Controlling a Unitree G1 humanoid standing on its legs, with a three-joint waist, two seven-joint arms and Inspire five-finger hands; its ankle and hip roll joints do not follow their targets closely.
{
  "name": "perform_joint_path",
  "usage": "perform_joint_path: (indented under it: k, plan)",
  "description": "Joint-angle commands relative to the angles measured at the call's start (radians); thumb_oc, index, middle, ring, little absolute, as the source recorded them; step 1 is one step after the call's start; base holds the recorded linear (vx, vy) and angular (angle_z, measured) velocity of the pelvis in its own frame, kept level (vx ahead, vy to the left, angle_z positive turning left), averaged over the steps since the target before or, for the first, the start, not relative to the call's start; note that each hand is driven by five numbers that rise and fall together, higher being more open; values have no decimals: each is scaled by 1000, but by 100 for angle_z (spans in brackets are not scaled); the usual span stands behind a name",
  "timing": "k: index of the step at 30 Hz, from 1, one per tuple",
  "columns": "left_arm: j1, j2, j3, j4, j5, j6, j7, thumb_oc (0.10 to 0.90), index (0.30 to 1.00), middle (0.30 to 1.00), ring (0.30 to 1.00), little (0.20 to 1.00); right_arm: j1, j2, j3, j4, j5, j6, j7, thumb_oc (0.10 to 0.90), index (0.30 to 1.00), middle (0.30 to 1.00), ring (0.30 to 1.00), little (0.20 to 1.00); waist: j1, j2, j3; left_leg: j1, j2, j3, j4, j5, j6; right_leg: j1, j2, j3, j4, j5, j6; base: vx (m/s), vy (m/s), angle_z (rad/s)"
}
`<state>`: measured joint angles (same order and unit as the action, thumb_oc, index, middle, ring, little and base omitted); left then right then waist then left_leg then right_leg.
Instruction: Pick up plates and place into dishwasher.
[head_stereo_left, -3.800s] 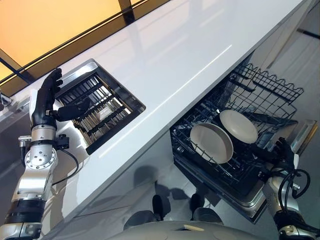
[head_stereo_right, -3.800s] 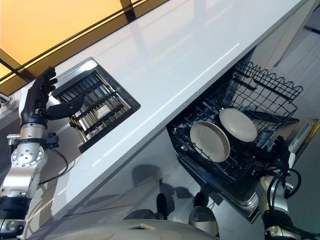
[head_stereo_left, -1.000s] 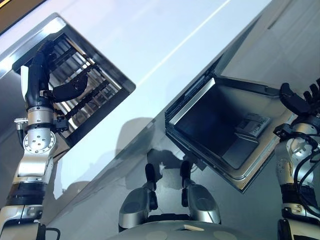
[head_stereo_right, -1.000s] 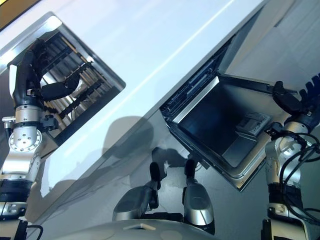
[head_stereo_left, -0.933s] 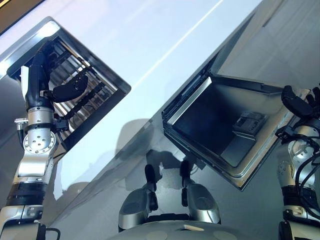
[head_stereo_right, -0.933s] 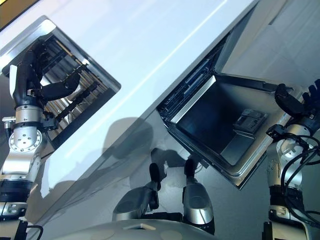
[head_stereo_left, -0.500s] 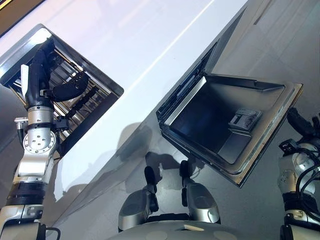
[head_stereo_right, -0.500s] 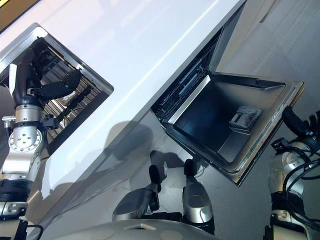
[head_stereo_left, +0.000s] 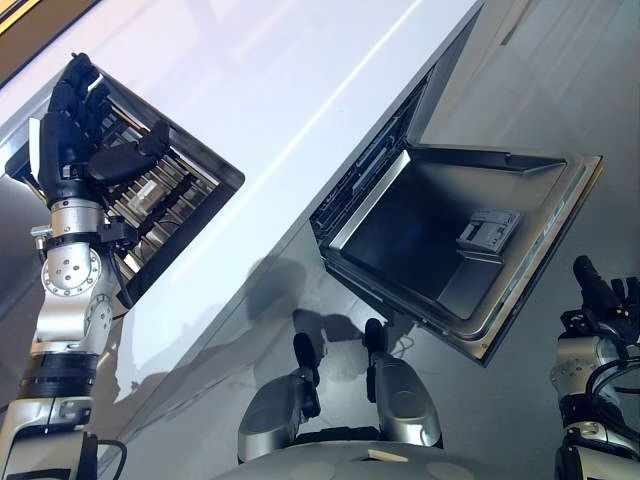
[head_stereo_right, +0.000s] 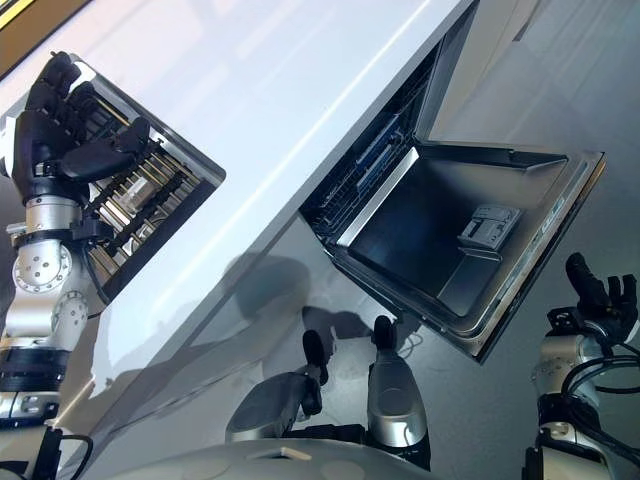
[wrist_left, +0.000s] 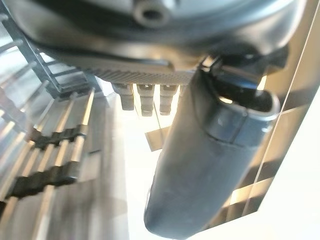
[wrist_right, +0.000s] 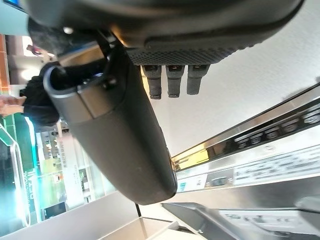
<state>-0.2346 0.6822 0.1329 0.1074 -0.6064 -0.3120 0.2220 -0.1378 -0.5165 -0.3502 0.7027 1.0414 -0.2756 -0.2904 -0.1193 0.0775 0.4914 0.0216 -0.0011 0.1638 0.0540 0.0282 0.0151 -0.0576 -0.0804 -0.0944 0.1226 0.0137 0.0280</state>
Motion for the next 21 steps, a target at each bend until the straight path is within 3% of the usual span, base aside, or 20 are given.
perform_joint_path:
  k: [1,9,14,18,21]
  plan:
    - [-89,-23,88,23,-101,-162,-9,800,900,900,900,900,-28,-119,-39,-21,55,-126,68,800,900,900,900,900,4,33,-18,-137,-58,-7,277,-193,21,-116,7,-42,285,-200,-50,-110,-36,1]
    - [-141,-18,102,23,-75,-194,30,800,900,900,900,900,-65,-68,10,-37,113,-179,83,800,900,900,900,900,11,13,28,-309,-60,-17,485,-269,48,-300,11,-28,510,-276,-86,-104,-20,-2]
    - [-170,-21,96,8,-56,-188,16,800,900,900,900,900,-54,-27,22,-38,160,-187,168,800,900,900,900,900,16,1,29,-383,-64,-34,587,-303,59,-368,8,-25,608,-306,-102,-25,10,-2]
    - [-170,-27,97,-6,-46,-188,0,800,900,900,900,900,-47,-4,26,-42,229,-148,297,800,900,900,900,900,18,-2,29,-413,-66,-39,607,-304,61,-402,11,-15,629,-304,-101,-17,65,1]
    - [-172,-23,101,-19,-48,-182,-10,800,900,900,900,900,-42,14,42,-33,245,-84,393,800,900,900,900,900,23,-8,29,-431,-68,-39,607,-298,63,-422,17,-6,623,-287,-93,-27,45,2]
